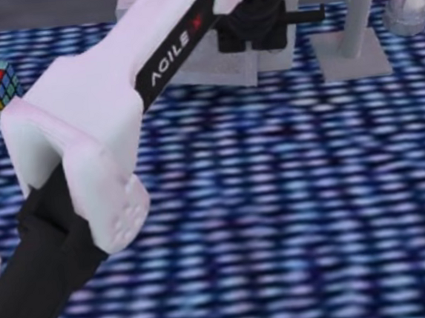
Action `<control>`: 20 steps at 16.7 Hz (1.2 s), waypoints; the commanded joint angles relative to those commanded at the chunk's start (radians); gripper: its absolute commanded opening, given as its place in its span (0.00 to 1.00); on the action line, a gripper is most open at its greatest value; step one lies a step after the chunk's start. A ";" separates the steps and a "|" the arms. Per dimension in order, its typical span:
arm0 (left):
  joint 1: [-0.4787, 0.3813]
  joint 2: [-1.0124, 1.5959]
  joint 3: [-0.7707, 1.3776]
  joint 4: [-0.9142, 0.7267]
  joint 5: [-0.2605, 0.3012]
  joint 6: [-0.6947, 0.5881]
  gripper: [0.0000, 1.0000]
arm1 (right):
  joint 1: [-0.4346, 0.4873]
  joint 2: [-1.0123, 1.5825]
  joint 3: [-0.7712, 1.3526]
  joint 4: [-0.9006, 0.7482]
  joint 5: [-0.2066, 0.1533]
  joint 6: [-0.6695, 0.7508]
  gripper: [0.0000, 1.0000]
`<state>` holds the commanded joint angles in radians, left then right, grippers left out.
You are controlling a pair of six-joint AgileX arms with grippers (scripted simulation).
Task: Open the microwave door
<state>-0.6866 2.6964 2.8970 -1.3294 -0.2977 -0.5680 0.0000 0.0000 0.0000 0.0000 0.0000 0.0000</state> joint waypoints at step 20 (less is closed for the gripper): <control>0.003 -0.184 -0.369 0.186 0.025 0.063 0.00 | 0.000 0.000 0.000 0.000 0.000 0.000 1.00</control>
<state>-0.6833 2.5122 2.5276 -1.1436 -0.2729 -0.5052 0.0000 0.0000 0.0000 0.0000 0.0000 0.0000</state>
